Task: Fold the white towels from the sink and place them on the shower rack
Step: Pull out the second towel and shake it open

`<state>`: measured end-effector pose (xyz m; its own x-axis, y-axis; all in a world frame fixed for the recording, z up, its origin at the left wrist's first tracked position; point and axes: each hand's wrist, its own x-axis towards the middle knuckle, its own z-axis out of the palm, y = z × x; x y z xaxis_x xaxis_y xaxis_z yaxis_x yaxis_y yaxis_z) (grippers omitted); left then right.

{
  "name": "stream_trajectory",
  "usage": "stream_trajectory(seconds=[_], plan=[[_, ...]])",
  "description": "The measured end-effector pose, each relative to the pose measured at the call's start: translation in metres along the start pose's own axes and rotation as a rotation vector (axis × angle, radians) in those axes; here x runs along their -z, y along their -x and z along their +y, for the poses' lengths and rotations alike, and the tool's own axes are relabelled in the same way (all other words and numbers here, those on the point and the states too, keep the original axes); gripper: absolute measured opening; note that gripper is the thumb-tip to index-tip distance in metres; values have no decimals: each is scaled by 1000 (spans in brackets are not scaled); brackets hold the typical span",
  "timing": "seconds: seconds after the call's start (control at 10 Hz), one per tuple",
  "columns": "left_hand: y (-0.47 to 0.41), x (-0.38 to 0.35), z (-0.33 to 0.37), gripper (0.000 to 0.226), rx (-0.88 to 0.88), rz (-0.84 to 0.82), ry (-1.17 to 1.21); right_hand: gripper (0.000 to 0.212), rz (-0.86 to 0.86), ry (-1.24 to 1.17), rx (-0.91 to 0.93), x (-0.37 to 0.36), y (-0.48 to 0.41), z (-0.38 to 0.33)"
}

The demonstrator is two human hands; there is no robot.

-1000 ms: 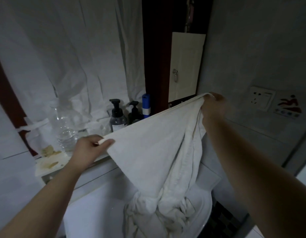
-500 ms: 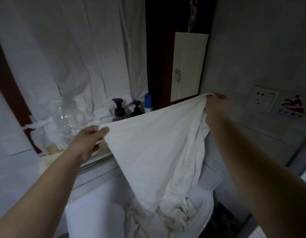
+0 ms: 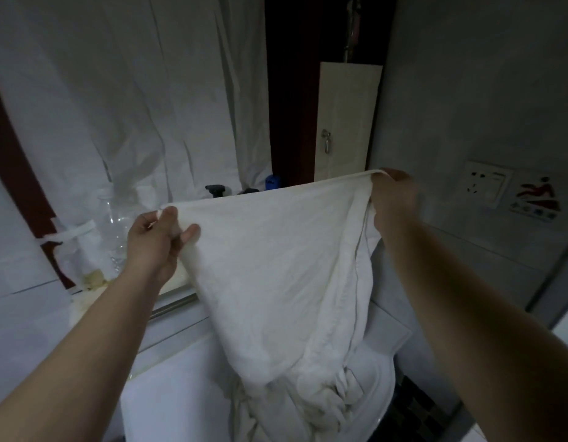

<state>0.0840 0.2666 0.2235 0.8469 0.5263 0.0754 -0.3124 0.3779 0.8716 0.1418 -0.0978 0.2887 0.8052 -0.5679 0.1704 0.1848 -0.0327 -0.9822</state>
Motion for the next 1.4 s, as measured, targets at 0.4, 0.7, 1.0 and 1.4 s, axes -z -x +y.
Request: stream_trajectory(seconds=[0.4, 0.7, 1.0, 1.4], plan=[[3, -92, 105, 12, -182, -283, 71, 29, -272, -70, 175, -4, -23, -91], [11, -153, 150, 15, -340, -210, -257, 27, -262, -2, 306, -17, -8, -163], [5, -149, 117, 20, -143, -132, -379, 15, -551, 31, 24, -35, 17, -138], [30, -171, 92, 29, -138, -174, -623, 23, -753, -14, -123, -70, 59, -117]])
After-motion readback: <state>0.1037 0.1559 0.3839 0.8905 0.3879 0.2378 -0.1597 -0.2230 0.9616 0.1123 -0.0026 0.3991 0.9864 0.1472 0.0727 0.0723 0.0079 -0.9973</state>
